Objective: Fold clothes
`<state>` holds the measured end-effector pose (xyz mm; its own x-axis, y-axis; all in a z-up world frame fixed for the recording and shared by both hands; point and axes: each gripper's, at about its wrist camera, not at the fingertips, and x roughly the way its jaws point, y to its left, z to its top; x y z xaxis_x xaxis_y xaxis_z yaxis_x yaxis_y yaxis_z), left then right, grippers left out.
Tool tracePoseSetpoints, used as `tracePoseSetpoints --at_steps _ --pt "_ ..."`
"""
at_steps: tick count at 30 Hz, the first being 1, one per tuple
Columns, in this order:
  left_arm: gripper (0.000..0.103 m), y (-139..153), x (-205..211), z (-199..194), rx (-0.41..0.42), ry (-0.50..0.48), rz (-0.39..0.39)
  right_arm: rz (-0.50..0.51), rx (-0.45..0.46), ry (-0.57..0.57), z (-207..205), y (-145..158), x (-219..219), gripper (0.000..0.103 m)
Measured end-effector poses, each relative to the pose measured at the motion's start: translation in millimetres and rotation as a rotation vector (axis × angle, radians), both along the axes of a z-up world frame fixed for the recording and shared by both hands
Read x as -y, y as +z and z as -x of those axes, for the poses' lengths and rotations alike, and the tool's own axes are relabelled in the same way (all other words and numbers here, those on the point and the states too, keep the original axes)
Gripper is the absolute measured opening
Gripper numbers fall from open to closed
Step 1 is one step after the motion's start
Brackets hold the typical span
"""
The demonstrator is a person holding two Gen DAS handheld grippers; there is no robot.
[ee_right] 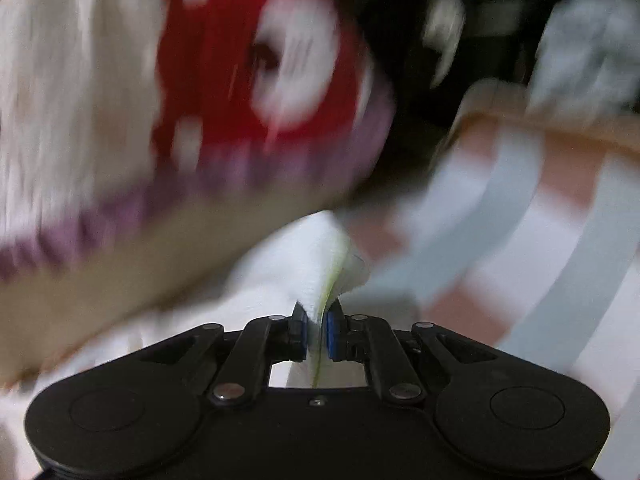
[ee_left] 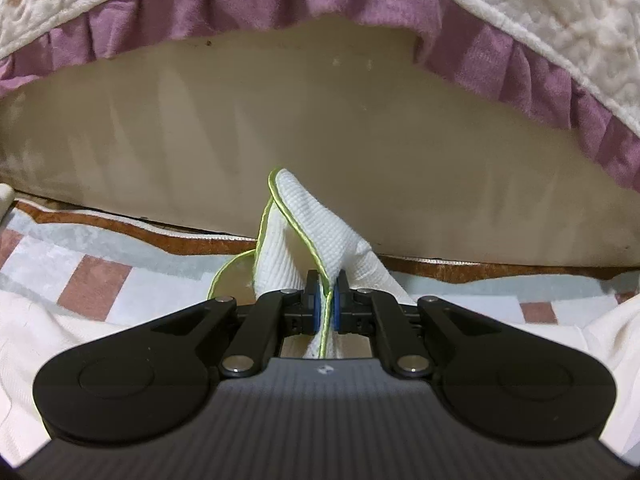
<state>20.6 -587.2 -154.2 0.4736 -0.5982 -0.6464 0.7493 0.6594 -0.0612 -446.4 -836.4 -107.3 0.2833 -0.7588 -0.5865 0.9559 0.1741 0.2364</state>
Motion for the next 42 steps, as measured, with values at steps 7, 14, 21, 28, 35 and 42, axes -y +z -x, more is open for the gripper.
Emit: tracePoseSetpoints --at_steps 7,14,21,28,35,42 --pt "0.006 -20.8 22.5 -9.9 -0.073 -0.027 0.050 0.200 -0.111 -0.032 26.7 27.1 47.5 0.010" --pt "0.011 -48.5 35.7 -13.2 -0.114 -0.020 -0.018 -0.010 -0.305 -0.093 6.7 -32.4 89.7 0.032" --pt "0.026 -30.9 20.7 5.0 0.084 0.015 -0.173 -0.143 -0.045 -0.273 68.3 -28.4 97.6 0.061" --pt "0.062 8.1 -12.4 75.7 0.181 -0.144 0.110 -0.434 0.451 -0.324 130.5 -66.1 89.5 0.061" --pt "0.062 -23.0 20.9 155.7 -0.046 -0.395 0.003 -0.588 0.592 -0.223 98.2 -91.4 83.6 0.063" --pt "0.062 -34.0 37.6 178.4 -0.120 -0.441 -0.020 -0.433 0.399 -0.235 76.0 -84.1 84.2 0.009"
